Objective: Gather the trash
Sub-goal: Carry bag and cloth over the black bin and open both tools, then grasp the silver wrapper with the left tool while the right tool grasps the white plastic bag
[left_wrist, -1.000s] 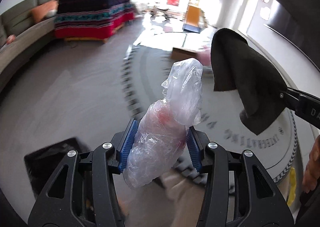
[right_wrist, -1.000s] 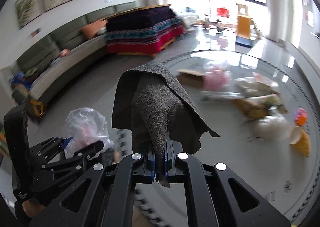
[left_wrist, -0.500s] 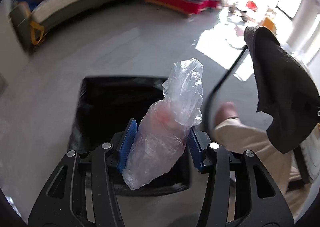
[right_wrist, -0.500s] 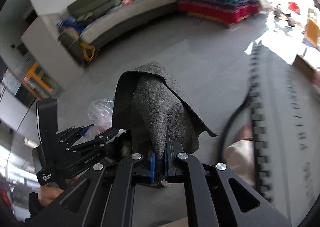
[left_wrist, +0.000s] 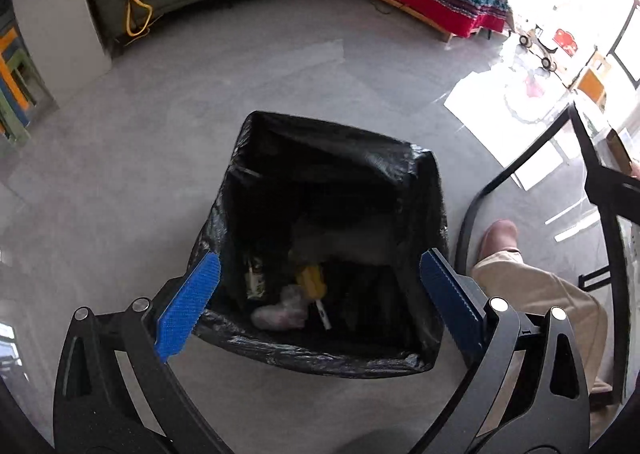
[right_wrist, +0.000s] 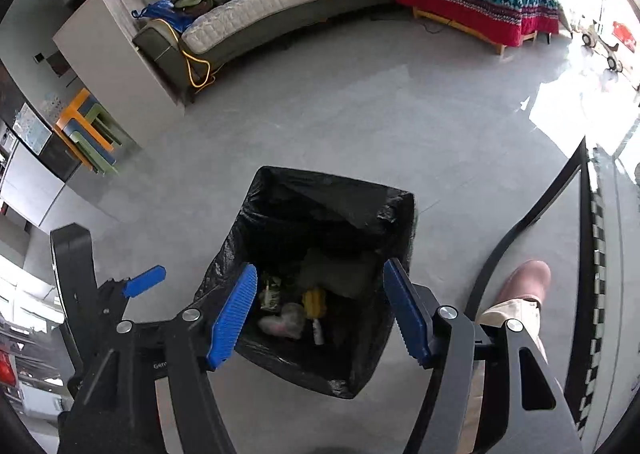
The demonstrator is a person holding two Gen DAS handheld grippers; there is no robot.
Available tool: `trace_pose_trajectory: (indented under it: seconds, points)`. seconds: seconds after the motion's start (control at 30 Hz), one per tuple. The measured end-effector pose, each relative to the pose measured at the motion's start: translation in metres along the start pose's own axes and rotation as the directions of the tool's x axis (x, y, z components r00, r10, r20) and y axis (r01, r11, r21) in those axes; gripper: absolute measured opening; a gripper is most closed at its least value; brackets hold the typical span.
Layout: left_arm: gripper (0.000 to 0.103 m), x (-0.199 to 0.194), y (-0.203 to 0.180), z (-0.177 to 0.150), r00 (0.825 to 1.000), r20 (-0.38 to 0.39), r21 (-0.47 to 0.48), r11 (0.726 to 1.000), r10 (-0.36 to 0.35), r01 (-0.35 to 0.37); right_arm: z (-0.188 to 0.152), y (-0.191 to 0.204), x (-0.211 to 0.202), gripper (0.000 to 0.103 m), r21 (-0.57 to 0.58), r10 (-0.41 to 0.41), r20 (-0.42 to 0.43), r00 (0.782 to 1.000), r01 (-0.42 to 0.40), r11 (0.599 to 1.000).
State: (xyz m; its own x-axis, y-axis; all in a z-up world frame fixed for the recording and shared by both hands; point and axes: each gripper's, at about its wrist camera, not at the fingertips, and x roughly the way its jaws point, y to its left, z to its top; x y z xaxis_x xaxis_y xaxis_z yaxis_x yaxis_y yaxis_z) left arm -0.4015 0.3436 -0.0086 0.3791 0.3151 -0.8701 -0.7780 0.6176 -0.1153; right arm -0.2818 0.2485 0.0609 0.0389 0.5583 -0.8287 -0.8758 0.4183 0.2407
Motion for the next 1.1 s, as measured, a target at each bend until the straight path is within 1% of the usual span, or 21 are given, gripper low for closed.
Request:
trace_pose_trajectory:
  seconds: [0.07, 0.3, 0.4, 0.43, 0.5, 0.57, 0.7, 0.8, 0.87, 0.9, 0.93, 1.0, 1.03, 1.07, 1.1]
  points:
    - [0.097, -0.002, -0.007, 0.0, 1.0, 0.006, 0.019, 1.0, -0.007, 0.007, -0.007, -0.002, -0.003, 0.067, 0.004, -0.008, 0.012, 1.0, 0.008, 1.0]
    - [0.097, -0.006, -0.053, 0.009, 0.998, 0.022, 0.118, 0.991, -0.059, 0.056, -0.017, -0.04, -0.031, 0.067, 0.069, -0.007, 0.062, 0.998, 0.003, 0.998]
    - [0.097, -0.012, -0.08, 0.014, 0.995, 0.025, 0.172, 0.98, -0.102, 0.096, -0.023, -0.062, -0.049, 0.067, 0.104, -0.025, 0.089, 0.996, 0.015, 0.994]
    - [0.097, -0.015, -0.094, 0.016, 0.992, 0.023, 0.202, 0.972, -0.124, 0.117, -0.025, -0.069, -0.054, 0.067, 0.116, -0.034, 0.097, 0.995, 0.023, 0.993]
    - [0.097, -0.018, -0.113, 0.017, 0.989, 0.026, 0.244, 0.96, -0.146, 0.135, -0.029, -0.085, -0.065, 0.067, 0.142, -0.058, 0.11, 0.992, 0.041, 0.989]
    - [0.097, -0.022, -0.142, 0.019, 0.984, 0.026, 0.305, 0.939, -0.174, 0.158, -0.034, -0.102, -0.077, 0.067, 0.171, -0.081, 0.121, 0.989, 0.059, 0.984]
    - [0.097, -0.022, -0.19, 0.022, 0.976, 0.012, 0.387, 0.901, -0.216, 0.194, -0.045, -0.141, -0.102, 0.067, 0.234, -0.144, 0.141, 0.979, 0.109, 0.966]
    - [0.097, -0.023, -0.232, 0.023, 0.968, -0.008, 0.449, 0.864, -0.252, 0.229, -0.055, -0.173, -0.121, 0.067, 0.289, -0.203, 0.152, 0.967, 0.153, 0.945]
    - [0.097, -0.024, -0.261, 0.022, 0.96, -0.021, 0.494, 0.832, -0.28, 0.254, -0.061, -0.195, -0.134, 0.067, 0.326, -0.243, 0.152, 0.958, 0.184, 0.928]
    - [0.097, -0.025, -0.278, 0.022, 0.954, -0.031, 0.52, 0.811, -0.297, 0.269, -0.066, -0.207, -0.14, 0.067, 0.347, -0.264, 0.149, 0.953, 0.199, 0.916]
    - [0.097, -0.025, -0.288, 0.021, 0.951, -0.037, 0.536, 0.797, -0.307, 0.278, -0.07, -0.217, -0.144, 0.067, 0.365, -0.28, 0.145, 0.949, 0.211, 0.907]
    - [0.097, -0.025, -0.315, 0.02, 0.941, -0.054, 0.572, 0.762, -0.333, 0.303, -0.082, -0.247, -0.158, 0.067, 0.423, -0.326, 0.128, 0.937, 0.245, 0.872]
    - [0.097, -0.025, -0.333, 0.018, 0.934, -0.069, 0.598, 0.735, -0.35, 0.32, -0.088, -0.261, -0.164, 0.067, 0.454, -0.346, 0.119, 0.931, 0.259, 0.852]
    - [0.097, -0.024, -0.344, 0.019, 0.931, -0.077, 0.611, 0.721, -0.357, 0.327, -0.094, -0.273, -0.169, 0.067, 0.478, -0.363, 0.11, 0.925, 0.271, 0.835]
    - [0.097, -0.023, -0.356, 0.018, 0.927, -0.087, 0.628, 0.702, -0.365, 0.336, -0.103, -0.29, -0.175, 0.067, 0.513, -0.397, 0.092, 0.913, 0.298, 0.805]
